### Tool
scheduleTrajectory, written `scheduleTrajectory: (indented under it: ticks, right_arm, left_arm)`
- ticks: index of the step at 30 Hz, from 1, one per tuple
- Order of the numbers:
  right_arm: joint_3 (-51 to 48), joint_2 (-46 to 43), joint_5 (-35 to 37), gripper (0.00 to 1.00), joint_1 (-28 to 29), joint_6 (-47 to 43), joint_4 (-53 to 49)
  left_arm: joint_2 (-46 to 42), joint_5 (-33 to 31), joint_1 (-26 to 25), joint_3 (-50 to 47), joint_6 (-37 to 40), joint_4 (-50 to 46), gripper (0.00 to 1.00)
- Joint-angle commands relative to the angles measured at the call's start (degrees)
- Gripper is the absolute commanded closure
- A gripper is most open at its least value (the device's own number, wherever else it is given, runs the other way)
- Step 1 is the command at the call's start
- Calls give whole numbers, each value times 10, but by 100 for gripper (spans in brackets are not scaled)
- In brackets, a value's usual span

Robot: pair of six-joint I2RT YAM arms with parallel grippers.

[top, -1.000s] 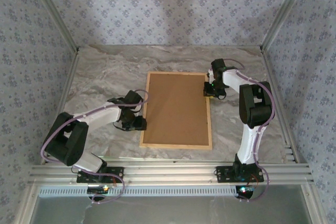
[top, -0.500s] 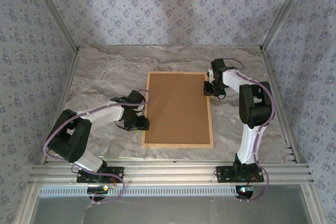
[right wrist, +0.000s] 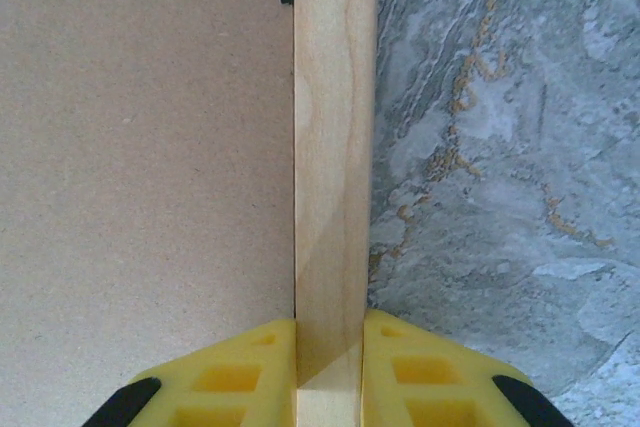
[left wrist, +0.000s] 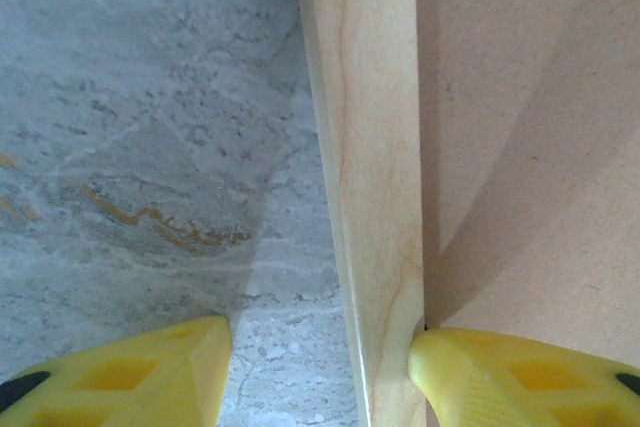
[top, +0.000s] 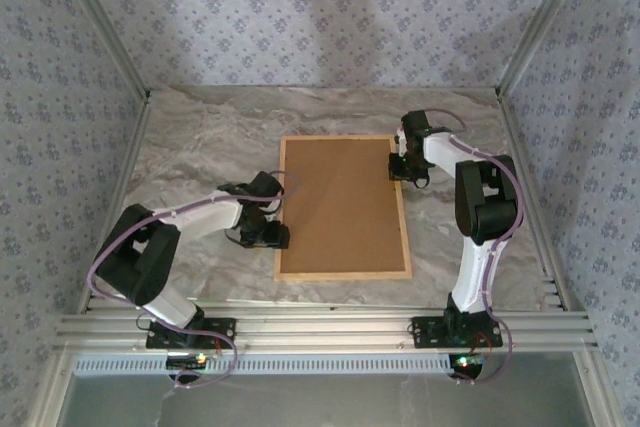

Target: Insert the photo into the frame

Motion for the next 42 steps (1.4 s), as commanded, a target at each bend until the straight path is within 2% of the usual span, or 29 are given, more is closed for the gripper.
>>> scheduleTrajectory:
  ticks: [1,16,28,36,42]
  right_arm:
    - [-24,14,-22,80,20,-6,-39]
    - [-27,11,-5,80,29,-2,-44]
    - [-27,13,-33,80,50,16,-43]
    - [-10,-17,5,78,20,4,-66]
    - [8,-58,26,68,-8,1,-70]
  left_arm:
    - [59,-23,-21,-17,-1,82,41]
    - [79,-37,-32,1,-15,89,35]
    - [74,-59,-31,-2,-42,93,31]
    - [11,-99,-17,23,-33,65,30]
    - [-41,-108,26,35,-25,72,30]
